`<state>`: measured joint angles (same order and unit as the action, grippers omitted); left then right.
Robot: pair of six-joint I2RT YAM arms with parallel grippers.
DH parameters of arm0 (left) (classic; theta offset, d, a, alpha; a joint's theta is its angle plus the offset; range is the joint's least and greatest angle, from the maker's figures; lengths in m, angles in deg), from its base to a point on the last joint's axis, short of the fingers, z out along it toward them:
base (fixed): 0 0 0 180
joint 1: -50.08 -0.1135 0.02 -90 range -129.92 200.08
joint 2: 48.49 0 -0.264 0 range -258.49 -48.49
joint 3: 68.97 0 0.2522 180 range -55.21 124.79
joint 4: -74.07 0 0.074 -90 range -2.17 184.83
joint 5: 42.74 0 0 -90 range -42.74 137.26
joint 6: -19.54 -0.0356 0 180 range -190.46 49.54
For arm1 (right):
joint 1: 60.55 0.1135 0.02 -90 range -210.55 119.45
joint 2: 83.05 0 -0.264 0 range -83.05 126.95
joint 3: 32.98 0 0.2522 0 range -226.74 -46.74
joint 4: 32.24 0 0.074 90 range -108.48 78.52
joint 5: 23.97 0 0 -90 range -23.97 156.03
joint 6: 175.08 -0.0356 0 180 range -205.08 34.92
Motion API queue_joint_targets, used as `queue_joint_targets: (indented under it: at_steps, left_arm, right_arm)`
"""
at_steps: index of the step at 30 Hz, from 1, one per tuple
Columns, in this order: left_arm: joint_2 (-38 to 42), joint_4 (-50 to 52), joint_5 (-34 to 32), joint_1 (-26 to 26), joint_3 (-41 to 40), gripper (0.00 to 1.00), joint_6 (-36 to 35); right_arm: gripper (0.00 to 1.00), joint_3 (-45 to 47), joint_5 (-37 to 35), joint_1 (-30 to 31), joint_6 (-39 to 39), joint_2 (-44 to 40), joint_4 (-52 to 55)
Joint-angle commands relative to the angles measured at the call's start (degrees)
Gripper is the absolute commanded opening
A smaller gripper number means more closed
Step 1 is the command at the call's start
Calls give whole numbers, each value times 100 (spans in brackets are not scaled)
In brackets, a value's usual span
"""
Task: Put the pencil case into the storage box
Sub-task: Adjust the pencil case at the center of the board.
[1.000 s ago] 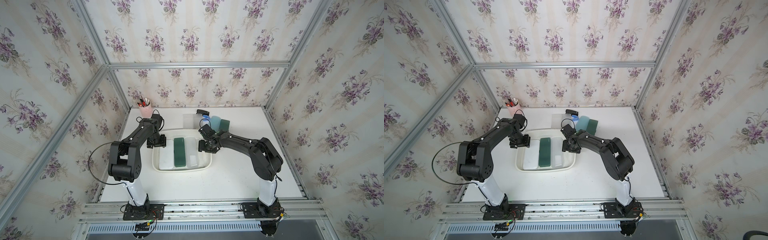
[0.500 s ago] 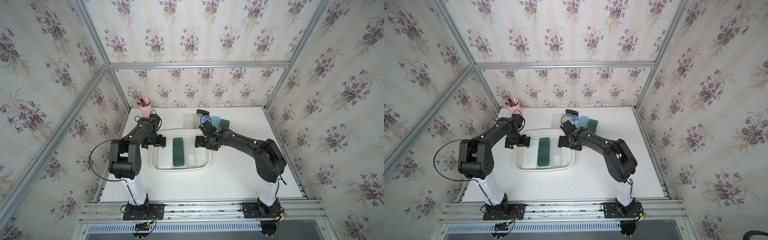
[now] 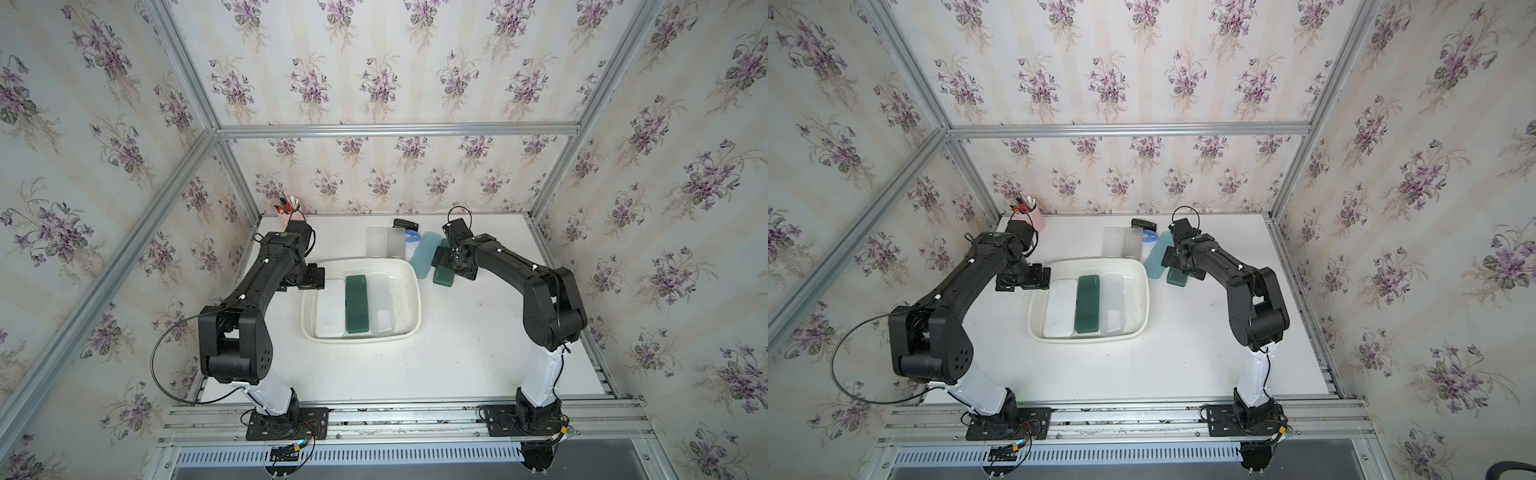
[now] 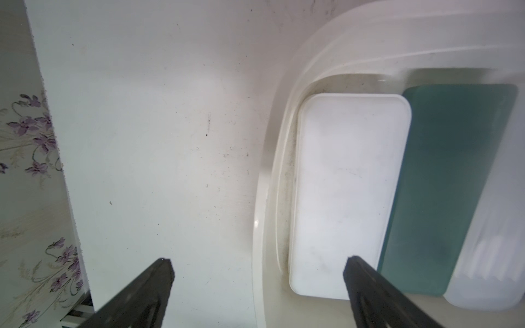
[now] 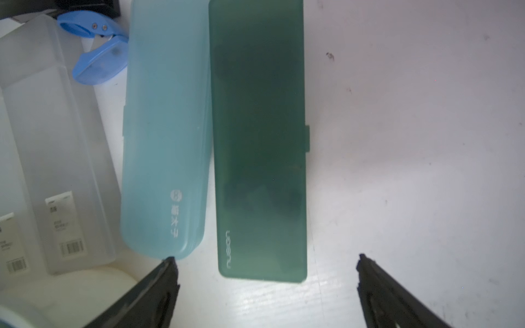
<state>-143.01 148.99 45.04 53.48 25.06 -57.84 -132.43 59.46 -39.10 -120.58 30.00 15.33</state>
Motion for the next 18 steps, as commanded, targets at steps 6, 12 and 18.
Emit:
queue_joint_targets:
  at_steps: [6,12,18]
  left_arm:
    - [130,297,277,3,2,99,46]
    - [193,291,336,3,-95,99,47]
    - [256,281,411,3,-184,99,73]
  right_arm:
    - [100,-1155,-117,-142,637,1014,35]
    - [100,-1612,-211,-150,656,1507,179]
    - [100,-1607,-388,-155,697,1619,241]
